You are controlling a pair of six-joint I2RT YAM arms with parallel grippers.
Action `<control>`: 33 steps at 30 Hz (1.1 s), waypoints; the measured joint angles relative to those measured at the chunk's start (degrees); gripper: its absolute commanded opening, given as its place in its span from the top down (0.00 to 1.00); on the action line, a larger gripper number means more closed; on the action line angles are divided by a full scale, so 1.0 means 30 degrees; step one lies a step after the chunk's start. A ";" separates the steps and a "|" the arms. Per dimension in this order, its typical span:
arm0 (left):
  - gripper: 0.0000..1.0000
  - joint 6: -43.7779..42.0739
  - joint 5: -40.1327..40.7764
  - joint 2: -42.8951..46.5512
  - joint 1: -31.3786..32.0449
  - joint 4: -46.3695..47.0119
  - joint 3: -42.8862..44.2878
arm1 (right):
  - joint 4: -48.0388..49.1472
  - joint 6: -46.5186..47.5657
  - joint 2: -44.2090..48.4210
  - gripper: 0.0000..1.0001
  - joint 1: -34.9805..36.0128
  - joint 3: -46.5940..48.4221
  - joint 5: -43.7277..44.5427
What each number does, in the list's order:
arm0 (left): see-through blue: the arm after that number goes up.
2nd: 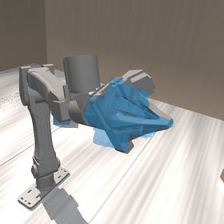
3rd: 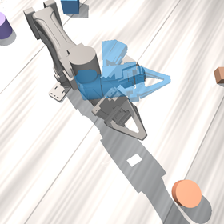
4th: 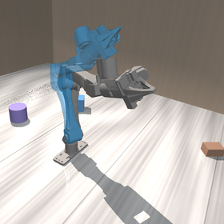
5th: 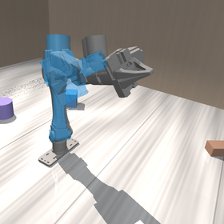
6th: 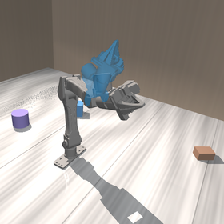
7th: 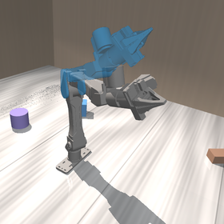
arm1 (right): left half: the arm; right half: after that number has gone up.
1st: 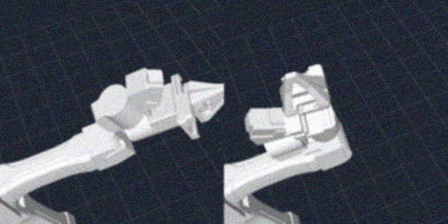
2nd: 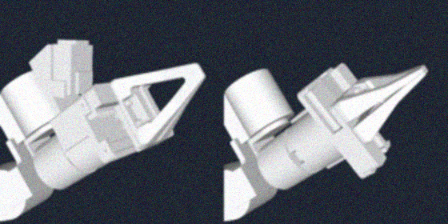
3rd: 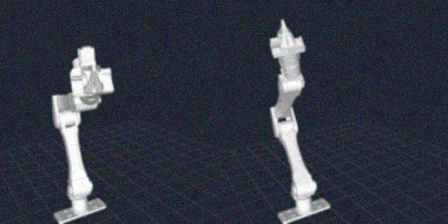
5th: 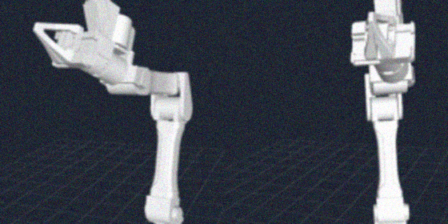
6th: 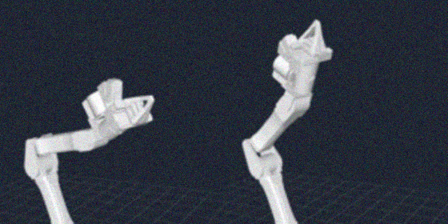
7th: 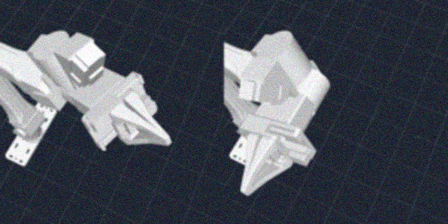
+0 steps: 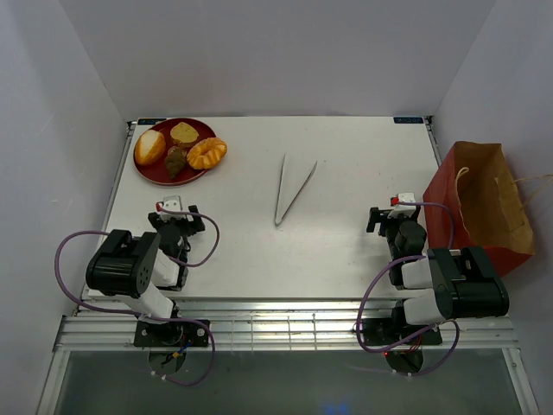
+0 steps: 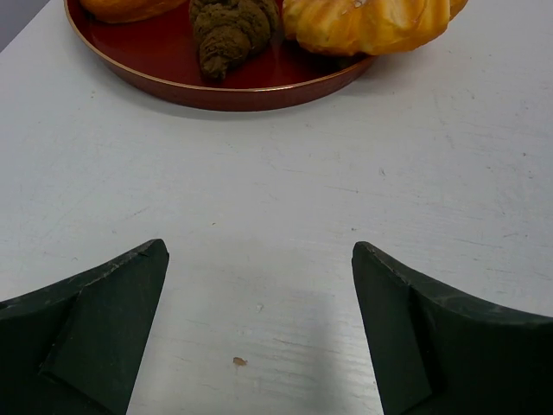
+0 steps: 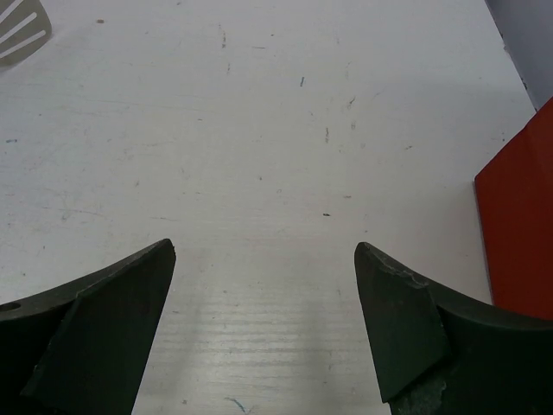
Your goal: Place the fake bread into the paper bag
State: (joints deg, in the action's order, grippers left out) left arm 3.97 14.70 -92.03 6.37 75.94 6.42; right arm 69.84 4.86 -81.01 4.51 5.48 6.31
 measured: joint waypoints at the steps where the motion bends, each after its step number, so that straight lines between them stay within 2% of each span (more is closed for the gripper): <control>1: 0.02 -0.0029 0.0036 0.0029 0.0000 0.0000 -0.0036 | 0.0036 0.0015 0.0000 0.10 0.0000 0.0000 0.0000; 7: 0.02 -0.0044 0.0415 0.1916 0.0007 -0.0248 -0.1166 | 0.0058 0.0029 0.0000 0.10 0.0000 0.0000 0.0000; 12: 0.02 0.0597 0.0525 0.8000 0.0087 -0.2579 -0.1093 | 0.0379 0.0153 0.0051 0.10 0.0000 -0.0131 -0.0219; 16: 0.02 0.1858 -0.1071 1.2531 0.0219 -0.4466 -0.1042 | 0.0721 0.0627 0.0925 0.10 0.0000 -0.0787 -0.0882; 19: 0.02 0.3490 -0.2739 1.5628 0.0328 -0.6674 -0.0656 | 0.0663 0.1035 0.2725 0.10 0.0131 -0.0896 -0.1319; 22: 0.02 0.5202 -0.4153 1.6954 0.0379 -0.8816 0.0393 | -0.0022 0.1464 0.6404 0.10 0.0656 -0.0896 -0.1552; 26: 0.02 0.7635 -0.5792 1.6582 0.0415 -1.1817 0.2703 | -0.3730 0.1406 1.2014 0.10 0.1545 -0.0882 -0.1443; 29: 0.02 0.9333 -0.7111 1.5715 0.0415 -1.3865 0.4109 | -0.7817 -0.0175 1.5212 0.10 0.1836 -0.0641 -0.0554; 33: 0.02 1.0477 -0.9238 1.5118 0.0415 -1.5606 0.4889 | -1.3610 -0.2361 1.7143 0.10 0.1843 0.1574 -0.0933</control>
State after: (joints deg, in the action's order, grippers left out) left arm 35.40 -13.02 -46.68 7.62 29.12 21.08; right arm 29.02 -2.22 -29.58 10.04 10.20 3.51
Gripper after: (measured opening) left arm 0.979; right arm 0.900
